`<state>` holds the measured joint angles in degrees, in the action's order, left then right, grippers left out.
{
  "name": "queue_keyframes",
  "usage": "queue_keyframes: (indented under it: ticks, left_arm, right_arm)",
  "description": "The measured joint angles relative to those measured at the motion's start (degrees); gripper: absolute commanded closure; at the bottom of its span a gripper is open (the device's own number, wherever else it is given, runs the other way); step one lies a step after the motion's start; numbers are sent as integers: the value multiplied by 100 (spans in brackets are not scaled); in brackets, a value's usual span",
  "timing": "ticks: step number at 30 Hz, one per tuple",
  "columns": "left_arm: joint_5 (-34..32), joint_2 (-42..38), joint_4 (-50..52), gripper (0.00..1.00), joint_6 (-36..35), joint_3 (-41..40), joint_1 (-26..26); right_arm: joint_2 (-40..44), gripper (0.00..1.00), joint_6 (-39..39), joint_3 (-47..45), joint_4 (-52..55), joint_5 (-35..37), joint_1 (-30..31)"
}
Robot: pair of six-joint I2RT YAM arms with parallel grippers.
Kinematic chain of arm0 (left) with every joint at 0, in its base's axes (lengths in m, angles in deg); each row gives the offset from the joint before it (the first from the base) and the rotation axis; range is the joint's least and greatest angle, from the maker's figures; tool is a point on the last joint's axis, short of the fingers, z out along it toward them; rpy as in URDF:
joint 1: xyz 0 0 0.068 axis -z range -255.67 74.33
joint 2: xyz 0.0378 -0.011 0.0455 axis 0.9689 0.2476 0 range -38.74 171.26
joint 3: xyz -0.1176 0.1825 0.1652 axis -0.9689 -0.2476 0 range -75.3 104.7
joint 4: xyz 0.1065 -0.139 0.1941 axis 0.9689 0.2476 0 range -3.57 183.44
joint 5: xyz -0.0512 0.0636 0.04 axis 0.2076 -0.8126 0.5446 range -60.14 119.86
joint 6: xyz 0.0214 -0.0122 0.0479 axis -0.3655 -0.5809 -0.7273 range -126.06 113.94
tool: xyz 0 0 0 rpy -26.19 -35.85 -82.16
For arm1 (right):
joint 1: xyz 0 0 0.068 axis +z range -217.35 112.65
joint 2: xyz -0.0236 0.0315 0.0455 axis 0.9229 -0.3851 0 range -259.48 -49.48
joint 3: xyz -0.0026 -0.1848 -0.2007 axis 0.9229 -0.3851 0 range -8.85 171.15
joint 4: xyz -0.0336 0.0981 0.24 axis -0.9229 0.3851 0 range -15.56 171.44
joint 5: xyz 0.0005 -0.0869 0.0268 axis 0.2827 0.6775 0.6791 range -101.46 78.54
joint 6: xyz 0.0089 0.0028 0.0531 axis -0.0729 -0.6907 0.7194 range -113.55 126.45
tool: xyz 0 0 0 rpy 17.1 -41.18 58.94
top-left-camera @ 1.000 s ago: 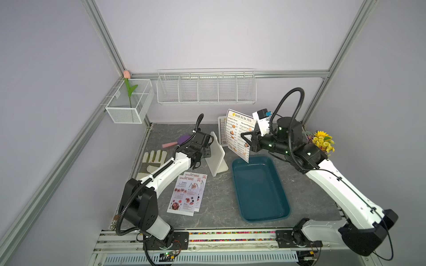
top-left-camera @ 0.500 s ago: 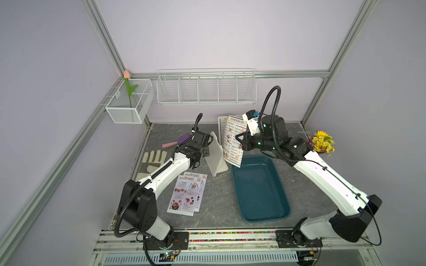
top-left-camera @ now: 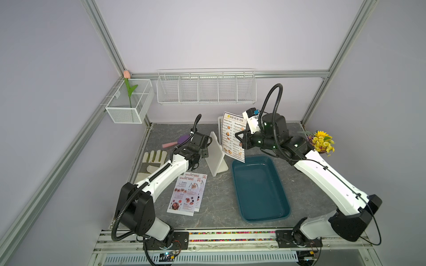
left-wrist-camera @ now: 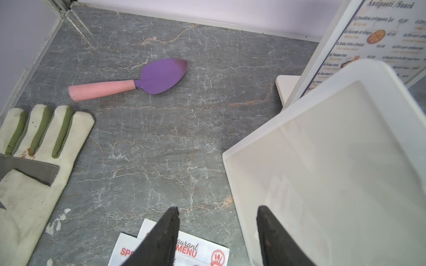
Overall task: Replace the menus in the menu holders
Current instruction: Insert the menu into the menu holder.
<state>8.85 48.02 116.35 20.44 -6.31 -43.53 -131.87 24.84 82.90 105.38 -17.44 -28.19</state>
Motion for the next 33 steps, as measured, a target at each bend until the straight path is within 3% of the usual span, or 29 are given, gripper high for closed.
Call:
queue_keyframes:
  ticks: [17,33]
  left_arm:
    - [28,-236,4,44,-2,-52,0]
    - [601,-944,63,44,-160,-70,0]
  right_arm:
    - [-280,93,-50,155,11,127,-17]
    - [-1034,93,-131,625,-120,212,-87]
